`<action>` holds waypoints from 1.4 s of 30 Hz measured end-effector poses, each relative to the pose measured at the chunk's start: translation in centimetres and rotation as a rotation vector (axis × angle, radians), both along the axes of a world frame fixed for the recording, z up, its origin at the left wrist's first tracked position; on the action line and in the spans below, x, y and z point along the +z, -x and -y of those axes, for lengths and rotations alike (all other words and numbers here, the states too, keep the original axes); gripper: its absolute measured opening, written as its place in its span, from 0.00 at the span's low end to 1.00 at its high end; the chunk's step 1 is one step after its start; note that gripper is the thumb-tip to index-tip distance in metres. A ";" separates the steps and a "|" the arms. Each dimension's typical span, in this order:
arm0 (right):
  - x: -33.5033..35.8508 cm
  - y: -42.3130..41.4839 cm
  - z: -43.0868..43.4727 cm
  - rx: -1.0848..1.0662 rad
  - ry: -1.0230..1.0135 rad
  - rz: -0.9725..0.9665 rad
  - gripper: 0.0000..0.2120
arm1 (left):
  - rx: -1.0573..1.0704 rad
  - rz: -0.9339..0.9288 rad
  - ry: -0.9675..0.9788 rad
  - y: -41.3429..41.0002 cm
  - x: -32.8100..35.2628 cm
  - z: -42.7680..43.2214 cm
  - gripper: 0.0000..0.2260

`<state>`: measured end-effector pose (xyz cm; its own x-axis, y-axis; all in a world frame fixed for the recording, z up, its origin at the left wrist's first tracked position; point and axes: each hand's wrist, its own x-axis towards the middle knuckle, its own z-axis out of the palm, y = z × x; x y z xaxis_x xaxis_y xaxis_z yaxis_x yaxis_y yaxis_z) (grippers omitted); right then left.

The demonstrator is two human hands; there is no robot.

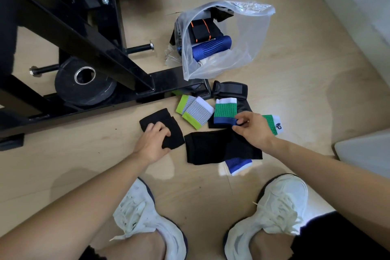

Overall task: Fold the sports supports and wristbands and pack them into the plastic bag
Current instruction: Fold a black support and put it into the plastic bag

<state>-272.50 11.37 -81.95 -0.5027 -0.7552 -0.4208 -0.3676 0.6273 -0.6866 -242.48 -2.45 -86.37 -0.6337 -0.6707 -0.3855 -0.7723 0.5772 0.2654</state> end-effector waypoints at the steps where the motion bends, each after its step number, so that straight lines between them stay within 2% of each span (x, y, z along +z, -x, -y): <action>1: -0.2 -0.4 -0.2 0.030 0.003 0.023 0.13 | -0.023 -0.026 0.026 -0.1 -0.3 -0.1 0.14; 3: -0.3 -1.4 -0.2 0.119 0.003 0.092 0.11 | -0.030 -0.047 0.035 -0.1 -0.4 0.1 0.10; 5: -0.1 -2.6 -0.1 0.179 0.012 0.173 0.12 | 0.091 -0.090 -0.013 0.0 0.2 0.6 0.08; 9: 0.6 -4.3 0.8 0.190 0.050 0.327 0.17 | 0.641 -0.526 -0.555 2.0 4.8 2.4 0.02; 11: 1.3 -4.7 1.4 0.174 0.062 0.439 0.23 | 0.729 -0.644 -0.814 3.2 7.4 2.9 0.08; 13: 2.1 -4.7 1.8 0.154 0.049 0.559 0.29 | 0.716 -0.733 -1.075 4.3 9.7 2.8 0.14; 15: 2.8 -4.6 2.0 0.153 0.022 0.711 0.29 | 0.687 -0.770 -1.192 5.1 10.9 2.5 0.15; 17: 3.3 -4.5 2.0 0.148 0.034 0.845 0.22 | 0.721 -0.801 -1.182 6.1 11.3 2.2 0.14; 19: 3.9 -4.3 2.0 0.072 0.075 0.900 0.16 | 0.790 -0.839 -1.086 7.0 11.0 1.7 0.13; 22: 4.8 -4.0 1.9 -0.025 0.153 0.875 0.13 | 0.755 -0.737 -0.589 7.6 10.7 0.8 0.14; 23: 5.3 -3.9 1.8 -0.037 0.174 0.867 0.13 | 0.719 -0.708 -0.491 7.7 10.8 0.3 0.14; 24: 5.8 -3.9 1.7 -0.039 0.184 0.856 0.12 | 0.694 -0.701 -0.485 7.9 11.1 -0.1 0.13; 25: 6.3 -3.8 1.6 -0.030 0.184 0.845 0.11 | 0.693 -0.705 -0.570 8.2 11.5 -0.5 0.12; 27: 7.4 -3.6 1.3 0.021 0.158 0.827 0.11 | 0.713 -0.645 -0.849 9.1 12.5 -1.6 0.12; 28: 7.8 -3.5 1.2 0.045 0.141 0.834 0.12 | 0.701 -0.618 -0.920 9.4 12.6 -2.0 0.15; 30: 8.4 -3.1 1.0 0.074 0.119 0.870 0.14 | 0.678 -0.618 -0.911 9.9 12.3 -2.4 0.19; 34: 9.7 -2.1 0.8 0.020 0.154 0.959 0.15 | 0.669 -0.675 -0.791 10.1 12.2 -2.9 0.21; 37: 10.8 -1.0 0.7 0.060 0.170 0.963 0.15 | 0.463 -0.705 -0.555 9.9 11.9 -2.0 0.30; 39: 11.5 -0.3 0.7 0.115 0.155 0.904 0.14 | 0.243 -0.664 -0.533 10.1 11.9 -1.4 0.35; 40: 11.8 0.1 0.8 0.132 0.156 0.868 0.13 | 0.181 -0.634 -0.590 10.3 11.9 -1.3 0.33; 42: 12.4 0.8 1.0 0.122 0.193 0.806 0.09 | 0.158 -0.601 -0.741 10.8 12.1 -1.5 0.17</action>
<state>-273.30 10.42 -69.51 -0.0138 -0.8804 -0.4740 0.2243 0.4592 -0.8595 -253.26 -0.91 -74.27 -0.7867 -0.4820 -0.3857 -0.4427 0.0050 0.8967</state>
